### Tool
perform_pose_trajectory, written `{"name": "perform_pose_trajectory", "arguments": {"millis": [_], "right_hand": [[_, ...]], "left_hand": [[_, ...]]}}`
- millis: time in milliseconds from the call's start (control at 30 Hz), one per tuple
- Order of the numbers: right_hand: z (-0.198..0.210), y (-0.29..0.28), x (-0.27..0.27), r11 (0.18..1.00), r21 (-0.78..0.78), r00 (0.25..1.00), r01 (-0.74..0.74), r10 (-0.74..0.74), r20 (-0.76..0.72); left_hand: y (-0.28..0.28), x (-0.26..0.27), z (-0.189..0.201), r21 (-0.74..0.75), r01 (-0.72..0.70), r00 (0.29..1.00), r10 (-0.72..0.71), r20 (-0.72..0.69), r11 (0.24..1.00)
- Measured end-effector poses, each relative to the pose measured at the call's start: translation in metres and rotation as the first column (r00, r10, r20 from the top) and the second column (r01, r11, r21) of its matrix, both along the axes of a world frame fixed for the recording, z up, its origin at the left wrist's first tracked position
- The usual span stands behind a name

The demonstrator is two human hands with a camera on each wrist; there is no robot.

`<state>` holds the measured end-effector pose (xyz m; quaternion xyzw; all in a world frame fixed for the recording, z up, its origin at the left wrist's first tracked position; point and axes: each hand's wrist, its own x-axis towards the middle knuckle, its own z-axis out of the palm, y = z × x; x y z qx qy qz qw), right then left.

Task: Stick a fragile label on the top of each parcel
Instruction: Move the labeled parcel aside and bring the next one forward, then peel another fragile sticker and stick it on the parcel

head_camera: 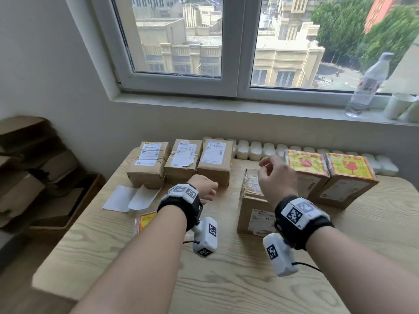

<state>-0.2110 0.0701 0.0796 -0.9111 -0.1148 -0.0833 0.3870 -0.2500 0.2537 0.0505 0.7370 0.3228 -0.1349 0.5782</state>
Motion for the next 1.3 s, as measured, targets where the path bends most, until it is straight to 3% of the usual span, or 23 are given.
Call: {"name": "perform_pose_trajectory", "arguments": {"millis": [133,267,400,500,567,667,800,867,1033,1133,1300], "right_hand": [[-0.011,0.065,-0.006,0.992,-0.009,0.980,-0.126,0.123,-0.154],[-0.047,0.113,-0.007,0.977,-0.074,0.906,-0.202,0.158,-0.392],[-0.081,0.140,-0.005,0.982,-0.154,0.858,-0.107,0.013,-0.514],[-0.104,0.147,-0.004,0.969,-0.245,0.817,-0.014,-0.130,-0.561],[-0.125,0.149,-0.002,0.972,-0.234,0.737,-0.025,-0.140,-0.661],[-0.151,0.157,-0.005,0.999,-0.034,0.542,-0.015,-0.020,-0.840],[-0.166,0.177,-0.015,0.998,0.068,0.447,-0.011,0.066,-0.892],[-0.172,0.184,-0.019,0.998,0.049,0.408,-0.034,0.058,-0.911],[-0.182,0.194,-0.024,1.000,-0.009,0.333,-0.023,-0.001,-0.943],[-0.184,0.195,-0.023,0.994,-0.074,0.354,-0.075,-0.043,-0.934],[-0.188,0.194,-0.019,0.994,-0.104,0.380,-0.043,-0.080,-0.922]], "left_hand": [[0.065,-0.019,-0.011,0.026,-0.110,0.994,0.110,0.013,0.994],[0.127,-0.042,-0.027,0.059,-0.229,0.973,0.230,-0.026,0.972],[0.176,-0.060,-0.051,0.113,-0.252,0.960,0.263,-0.097,0.961],[0.199,-0.066,-0.079,0.211,-0.180,0.951,0.225,-0.213,0.961],[0.210,-0.070,-0.092,0.281,-0.152,0.947,0.221,-0.234,0.947],[0.210,-0.072,-0.120,0.305,-0.094,0.924,0.197,-0.329,0.948],[0.202,-0.073,-0.145,0.275,-0.111,0.889,0.219,-0.402,0.955],[0.200,-0.072,-0.150,0.301,-0.098,0.884,0.222,-0.411,0.948],[0.197,-0.069,-0.161,0.193,-0.055,0.890,0.135,-0.436,0.980],[0.196,-0.067,-0.171,0.195,-0.029,0.896,0.112,-0.429,0.980],[0.198,-0.064,-0.182,0.292,0.060,0.885,0.085,-0.458,0.954]]}}
